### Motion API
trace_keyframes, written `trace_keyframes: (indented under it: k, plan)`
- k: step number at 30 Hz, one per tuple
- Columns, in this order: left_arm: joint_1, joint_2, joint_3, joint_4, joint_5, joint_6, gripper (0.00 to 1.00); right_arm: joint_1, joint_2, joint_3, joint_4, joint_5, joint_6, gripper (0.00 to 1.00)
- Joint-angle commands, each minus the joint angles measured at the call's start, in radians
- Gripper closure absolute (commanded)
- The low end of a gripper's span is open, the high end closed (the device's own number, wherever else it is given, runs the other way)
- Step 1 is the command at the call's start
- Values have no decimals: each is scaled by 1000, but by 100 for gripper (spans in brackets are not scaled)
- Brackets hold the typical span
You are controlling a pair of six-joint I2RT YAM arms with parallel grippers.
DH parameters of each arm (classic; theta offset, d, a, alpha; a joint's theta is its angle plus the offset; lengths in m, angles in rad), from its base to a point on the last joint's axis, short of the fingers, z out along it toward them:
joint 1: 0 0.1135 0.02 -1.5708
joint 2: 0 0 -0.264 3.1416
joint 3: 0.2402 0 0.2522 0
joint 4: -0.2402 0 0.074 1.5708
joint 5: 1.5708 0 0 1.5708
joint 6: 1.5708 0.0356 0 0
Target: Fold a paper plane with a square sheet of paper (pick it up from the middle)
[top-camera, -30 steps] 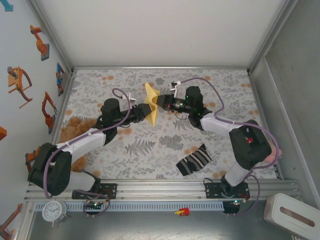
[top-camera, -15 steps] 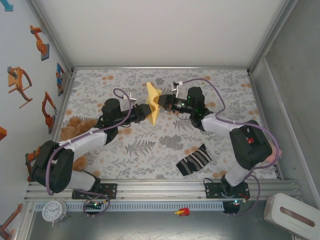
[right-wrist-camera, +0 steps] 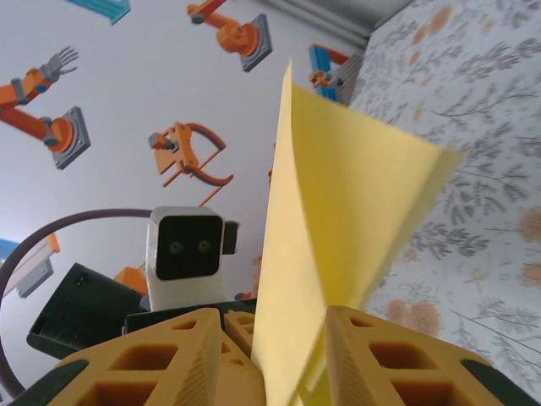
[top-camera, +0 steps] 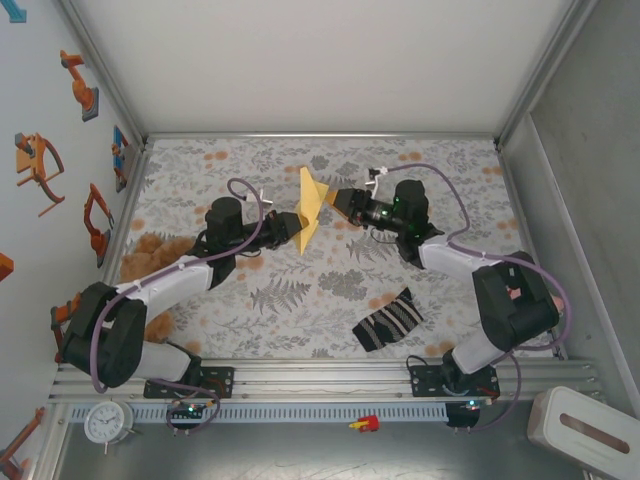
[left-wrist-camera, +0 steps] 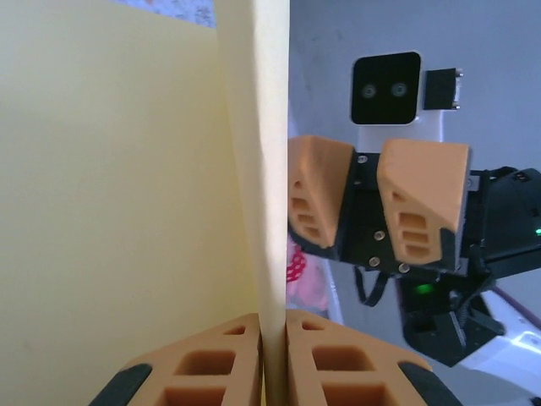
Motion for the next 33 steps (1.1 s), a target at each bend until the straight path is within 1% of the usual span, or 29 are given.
trace_keyframes:
  k: [1,4,5,7,9,10,14,16,19,23,27,30,33]
  plan:
    - [3,-57,66,-227,-74,162,85,-42,-48,-51,24,27,-12,62]
    - [-13,-78,147,-510,-239,324,85,-73,-68,-88,1,44,-28,62]
    - [-22,-77,181,-605,-311,381,85,-80,-77,-94,-26,53,-47,62]
    - [-48,-61,251,-764,-466,468,85,-84,-101,-94,-116,76,-102,62]
    - [-79,-26,320,-889,-634,542,85,-85,-134,-73,-275,127,-193,63]
    - [-93,-8,347,-934,-699,565,86,-84,-152,-63,-348,152,-234,63]
    - [-161,96,461,-1062,-986,640,86,-85,-242,-16,-626,312,-380,63]
    - [-193,157,513,-1111,-1119,661,86,-85,-280,3,-735,394,-431,63]
    - [-235,270,592,-1177,-1298,673,86,-85,-337,11,-824,498,-474,64]
    - [-279,439,694,-1256,-1463,675,86,-86,-402,5,-919,632,-489,64]
    - [-316,617,792,-1350,-1600,652,86,-87,-442,-15,-944,688,-492,64]
    - [-336,739,860,-1407,-1661,633,86,-90,-449,-23,-955,696,-495,64]
    - [-349,823,897,-1431,-1673,620,86,-90,-443,-23,-960,687,-494,64]
